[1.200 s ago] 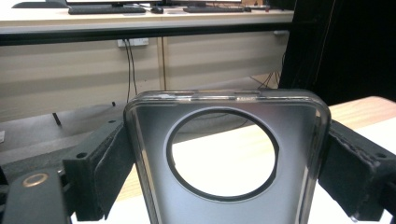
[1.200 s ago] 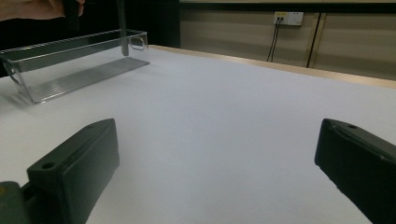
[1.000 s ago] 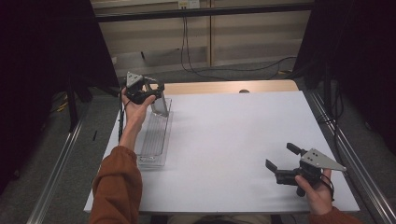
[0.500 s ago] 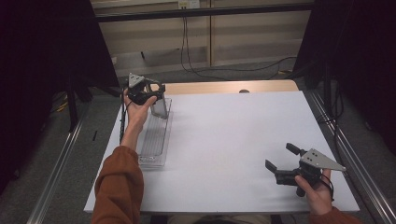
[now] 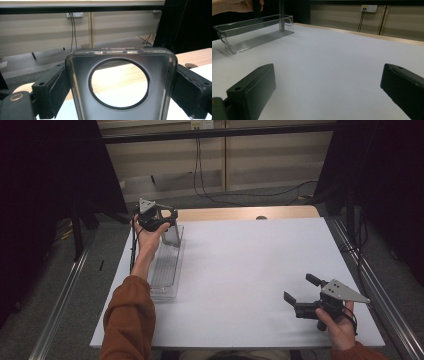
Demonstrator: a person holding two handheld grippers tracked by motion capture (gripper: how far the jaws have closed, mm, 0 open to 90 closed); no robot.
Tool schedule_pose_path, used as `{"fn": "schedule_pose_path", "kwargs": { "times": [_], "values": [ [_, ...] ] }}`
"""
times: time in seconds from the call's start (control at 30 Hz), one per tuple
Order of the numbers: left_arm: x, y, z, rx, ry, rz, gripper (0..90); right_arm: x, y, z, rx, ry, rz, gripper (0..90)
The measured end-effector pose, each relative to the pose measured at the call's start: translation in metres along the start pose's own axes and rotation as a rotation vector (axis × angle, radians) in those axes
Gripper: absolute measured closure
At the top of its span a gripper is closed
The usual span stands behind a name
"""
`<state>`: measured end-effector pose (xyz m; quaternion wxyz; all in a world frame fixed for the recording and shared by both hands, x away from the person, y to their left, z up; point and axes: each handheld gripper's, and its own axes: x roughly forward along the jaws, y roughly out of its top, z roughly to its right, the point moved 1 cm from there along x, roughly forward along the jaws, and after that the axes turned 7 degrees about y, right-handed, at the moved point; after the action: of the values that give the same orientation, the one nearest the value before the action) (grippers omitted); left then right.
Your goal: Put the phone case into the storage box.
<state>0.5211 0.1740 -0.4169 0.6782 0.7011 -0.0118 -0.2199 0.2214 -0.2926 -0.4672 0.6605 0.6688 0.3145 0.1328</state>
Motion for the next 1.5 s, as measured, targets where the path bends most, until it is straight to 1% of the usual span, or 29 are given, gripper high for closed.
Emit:
{"fn": "schedule_pose_path", "kwargs": {
  "times": [0.03, 0.17, 0.2, 0.27, 0.3, 0.33, 0.37, 0.4, 0.43, 0.47, 0.53, 0.6, 0.63, 0.7, 0.73, 0.8, 0.87, 0.9, 1.07, 1.13, 1.2, 1.27, 1.33, 1.37, 1.4, 1.43, 1.5],
  "values": [
    [0.001, 0.000, -0.001, 0.004, -0.001, -0.004, 10.3, 0.000, 0.000, 0.000, 0.001, 0.000, 0.000, 0.0],
    [0.003, -0.001, -0.001, -0.009, 0.014, -0.009, 9.3, 0.000, 0.000, 0.000, 0.003, 0.001, -0.001, 0.0],
    [0.004, -0.001, -0.001, -0.011, 0.004, -0.005, 9.4, 0.000, 0.000, 0.000, 0.005, 0.001, -0.003, 0.0],
    [0.005, 0.001, -0.001, -0.014, 0.017, -0.006, 9.3, 0.000, 0.000, 0.000, 0.002, 0.004, -0.002, 0.0],
    [0.005, 0.002, -0.002, -0.003, 0.025, -0.012, 8.9, 0.000, 0.000, 0.000, 0.005, 0.003, -0.001, 0.0],
    [0.006, 0.003, -0.001, -0.001, 0.024, -0.013, 8.5, 0.000, 0.000, 0.000, 0.004, 0.003, -0.001, 0.0],
    [0.006, 0.004, -0.002, 0.004, 0.034, -0.016, 8.2, 0.000, 0.000, 0.000, 0.004, 0.005, -0.001, 0.0],
    [0.007, 0.005, -0.002, 0.007, 0.032, -0.013, 7.9, 0.000, 0.000, 0.000, 0.004, 0.005, -0.001, 0.0],
    [0.008, 0.006, -0.001, 0.007, 0.045, -0.017, 7.7, 0.000, 0.000, 0.000, 0.005, 0.007, -0.001, 0.0],
    [0.009, 0.006, -0.002, 0.014, 0.043, -0.021, 7.7, 0.000, 0.000, 0.000, 0.006, 0.007, -0.002, 0.0],
    [0.011, 0.006, -0.001, 0.016, 0.046, -0.020, 7.8, 0.000, 0.000, 0.000, 0.006, 0.009, -0.002, 0.0],
    [0.014, 0.007, 0.001, 0.011, 0.043, -0.024, 7.9, -0.001, 0.000, -0.001, 0.006, 0.012, -0.004, 0.0],
    [0.016, 0.006, 0.001, 0.007, 0.032, -0.017, 8.0, -0.001, 0.000, -0.001, 0.005, 0.014, -0.002, 0.0],
    [0.018, 0.006, 0.002, 0.010, 0.030, -0.016, 8.0, -0.001, 0.000, 0.000, 0.007, 0.011, -0.002, 0.0],
    [0.019, 0.006, 0.003, 0.012, 0.043, -0.020, 8.1, -0.001, 0.000, 0.000, 0.006, 0.010, 0.002, 0.0],
    [0.022, 0.005, 0.003, 0.017, 0.036, -0.032, 8.1, -0.001, 0.000, 0.000, 0.009, 0.006, 0.003, 0.0],
    [0.024, 0.004, 0.004, 0.013, 0.029, -0.026, 8.0, -0.001, 0.000, 0.000, 0.009, 0.010, 0.002, 0.0],
    [0.024, 0.004, 0.005, 0.019, 0.037, -0.033, 7.9, -0.001, 0.000, 0.000, 0.009, 0.011, 0.003, 0.0],
    [0.026, 0.003, 0.008, 0.032, 0.023, -0.039, 7.8, -0.002, 0.000, 0.000, 0.011, 0.014, 0.000, 0.0],
    [0.026, 0.003, 0.009, 0.025, 0.030, -0.040, 7.6, -0.001, 0.000, 0.000, 0.009, 0.014, 0.003, 0.0],
    [0.026, 0.002, 0.009, 0.024, 0.024, -0.045, 7.2, -0.001, -0.001, 0.000, 0.006, 0.014, 0.003, 0.0],
    [0.026, 0.001, 0.009, -0.001, 0.012, -0.055, 6.4, -0.001, 0.000, 0.000, 0.009, 0.014, 0.003, 0.0],
    [0.027, 0.000, 0.011, -0.002, 0.019, -0.062, 5.0, -0.001, 0.000, -0.001, 0.015, 0.011, 0.006, 0.0],
    [0.027, -0.001, 0.011, -0.003, 0.011, -0.061, 4.8, -0.001, 0.000, -0.001, 0.014, 0.013, 0.006, 0.0],
    [0.027, -0.001, 0.011, 0.016, 0.013, -0.076, 4.6, -0.001, 0.000, 0.000, 0.015, 0.012, 0.006, 0.0],
    [0.027, -0.002, 0.011, 0.013, 0.008, -0.075, 4.5, -0.001, 0.000, 0.000, 0.010, 0.016, 0.001, 0.0],
    [0.026, -0.001, 0.010, 0.015, 0.015, -0.074, 3.7, -0.001, 0.000, -0.001, 0.012, 0.020, 0.000, 0.0]
  ]
}}
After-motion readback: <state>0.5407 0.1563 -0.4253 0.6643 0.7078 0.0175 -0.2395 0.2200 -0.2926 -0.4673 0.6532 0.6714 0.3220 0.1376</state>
